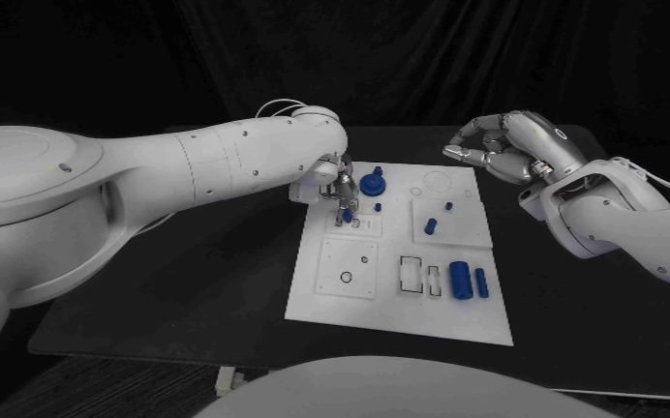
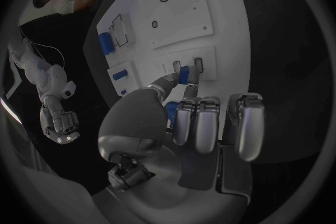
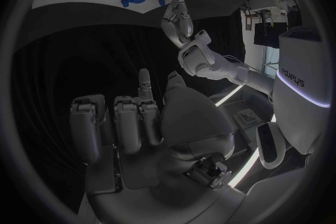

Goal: Assemble the parts on the task board

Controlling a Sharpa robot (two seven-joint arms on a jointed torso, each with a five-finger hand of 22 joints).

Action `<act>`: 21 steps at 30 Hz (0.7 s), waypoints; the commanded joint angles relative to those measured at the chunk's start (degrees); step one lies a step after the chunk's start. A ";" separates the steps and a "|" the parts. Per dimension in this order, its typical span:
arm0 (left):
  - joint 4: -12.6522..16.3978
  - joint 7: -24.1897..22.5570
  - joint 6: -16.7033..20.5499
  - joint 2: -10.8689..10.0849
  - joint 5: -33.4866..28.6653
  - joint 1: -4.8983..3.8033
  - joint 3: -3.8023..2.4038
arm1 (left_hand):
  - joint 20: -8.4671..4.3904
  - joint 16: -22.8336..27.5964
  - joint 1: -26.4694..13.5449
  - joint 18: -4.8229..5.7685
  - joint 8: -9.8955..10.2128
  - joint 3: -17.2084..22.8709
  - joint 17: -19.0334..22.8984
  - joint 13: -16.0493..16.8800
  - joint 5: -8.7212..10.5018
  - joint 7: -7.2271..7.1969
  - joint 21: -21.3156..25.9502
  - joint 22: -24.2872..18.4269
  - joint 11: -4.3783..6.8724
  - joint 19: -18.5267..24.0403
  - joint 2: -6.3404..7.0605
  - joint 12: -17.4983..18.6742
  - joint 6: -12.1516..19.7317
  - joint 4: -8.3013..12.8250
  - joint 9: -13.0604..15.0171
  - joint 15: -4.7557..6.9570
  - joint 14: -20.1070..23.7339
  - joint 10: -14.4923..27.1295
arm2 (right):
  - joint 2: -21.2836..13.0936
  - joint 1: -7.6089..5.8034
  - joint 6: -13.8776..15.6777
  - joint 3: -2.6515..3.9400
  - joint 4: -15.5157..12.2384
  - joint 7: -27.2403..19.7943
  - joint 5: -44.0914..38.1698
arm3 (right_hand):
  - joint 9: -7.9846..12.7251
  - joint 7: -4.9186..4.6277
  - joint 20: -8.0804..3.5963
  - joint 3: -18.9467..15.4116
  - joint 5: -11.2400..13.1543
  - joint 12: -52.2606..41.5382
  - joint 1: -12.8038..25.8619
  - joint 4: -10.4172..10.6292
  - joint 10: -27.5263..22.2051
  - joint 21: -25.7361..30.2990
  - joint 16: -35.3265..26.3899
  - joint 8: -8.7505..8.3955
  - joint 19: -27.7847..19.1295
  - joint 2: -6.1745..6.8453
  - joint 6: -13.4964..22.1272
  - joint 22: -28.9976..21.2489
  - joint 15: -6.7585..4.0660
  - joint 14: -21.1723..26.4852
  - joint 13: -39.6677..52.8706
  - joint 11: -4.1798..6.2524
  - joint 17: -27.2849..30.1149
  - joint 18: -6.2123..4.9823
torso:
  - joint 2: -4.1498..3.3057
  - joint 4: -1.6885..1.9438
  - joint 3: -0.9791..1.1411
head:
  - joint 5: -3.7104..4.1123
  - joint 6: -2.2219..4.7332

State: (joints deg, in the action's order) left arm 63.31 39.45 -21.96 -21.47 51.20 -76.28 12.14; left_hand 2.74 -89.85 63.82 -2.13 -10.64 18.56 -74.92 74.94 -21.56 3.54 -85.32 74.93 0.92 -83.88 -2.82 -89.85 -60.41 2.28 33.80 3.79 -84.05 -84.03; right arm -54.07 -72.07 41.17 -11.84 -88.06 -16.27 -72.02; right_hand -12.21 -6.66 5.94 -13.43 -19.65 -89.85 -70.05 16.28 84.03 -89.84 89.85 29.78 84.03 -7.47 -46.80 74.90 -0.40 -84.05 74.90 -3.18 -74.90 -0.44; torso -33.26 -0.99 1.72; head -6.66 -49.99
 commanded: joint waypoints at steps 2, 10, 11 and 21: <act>0.33 -0.03 2.87 -0.20 -0.24 0.82 -0.03 | -0.39 -0.15 -0.47 0.19 0.37 0.66 -15.08 15.06 -0.06 -0.41 0.38 8.17 0.28 -1.50 -0.29 -0.15 -0.47 0.15 0.02 0.35 -5.95 -5.97 | 0.23 0.22 0.29 0.03 0.11 1.20 -0.11 | 0.10 0.04 -0.23 -0.21 -0.05 -0.15 -0.46 -0.19 5.97 -0.02 0.15 0.02 5.86 0.01 -0.42 15.03 -0.28 -5.95 15.10 0.47 -15.10 0.39 | 0.03 -0.04 0.09 | -0.21 -0.01; 0.96 -1.01 5.00 -0.48 -0.24 1.60 -0.03 | -0.41 -0.15 -0.71 0.19 0.42 0.87 -15.08 15.06 -0.07 -0.41 0.41 8.16 0.28 -1.50 -0.39 -0.15 -0.51 -0.04 0.05 0.37 -5.95 -5.97 | 0.35 0.57 0.59 0.03 0.27 1.24 -0.11 | 0.12 0.04 -0.24 -0.20 -0.12 -0.15 -0.70 -0.24 5.97 -0.02 0.15 -0.01 5.86 0.00 -0.40 15.03 -0.28 -5.95 15.10 0.48 -15.10 0.39 | 0.32 0.12 0.30 | 0.33 -0.01; 1.01 -1.14 5.29 -0.50 -0.24 1.63 -0.03 | -0.41 -0.15 -0.71 0.19 0.42 0.87 -15.08 15.06 -0.07 -0.41 0.41 8.16 0.28 -1.50 -0.39 -0.15 -0.51 -0.04 0.05 0.37 -5.95 -5.97 | 0.35 0.59 0.60 0.03 0.28 1.25 -0.11 | 0.12 0.04 -0.24 -0.20 -0.12 -0.15 -0.70 -0.24 5.97 -0.02 0.15 -0.01 5.86 0.00 -0.40 15.03 -0.28 -5.95 15.10 0.48 -15.10 0.39 | 0.43 0.16 0.37 | 0.40 -0.01; 1.07 -1.92 6.84 -0.70 -0.24 1.82 -0.03 | -0.43 -0.15 -0.86 0.19 0.41 0.98 -15.08 15.06 -0.09 -0.44 0.41 8.18 0.30 -1.52 -0.39 -0.15 -0.61 -0.14 0.09 0.38 -5.95 -5.97 | 0.21 0.82 0.57 0.03 0.44 1.40 -0.11 | 0.14 0.04 -0.25 -0.18 -0.17 -0.15 -0.90 -0.29 5.97 -0.03 0.15 -0.03 5.87 -0.01 -0.40 15.04 -0.29 -5.95 15.10 0.49 -15.10 0.40 | 1.47 0.13 0.83 | 0.37 -0.01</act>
State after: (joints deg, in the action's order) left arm 64.30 38.63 -16.63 -22.19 51.15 -74.63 12.09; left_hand 2.74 -89.85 63.03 -2.13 -10.03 19.25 -74.91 74.94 -21.39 3.25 -85.09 74.92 0.91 -83.88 -2.62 -89.85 -60.99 2.20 33.73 3.79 -84.05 -84.03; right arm -53.80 -71.37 41.25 -11.84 -87.66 -15.94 -72.02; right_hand -12.15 -6.66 5.94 -13.43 -19.64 -89.85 -70.65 16.28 84.03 -89.84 89.85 29.78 84.03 -7.47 -46.80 74.94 -0.40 -84.05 74.90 -3.18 -74.91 -0.44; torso -32.31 -0.81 2.33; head -6.20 -49.99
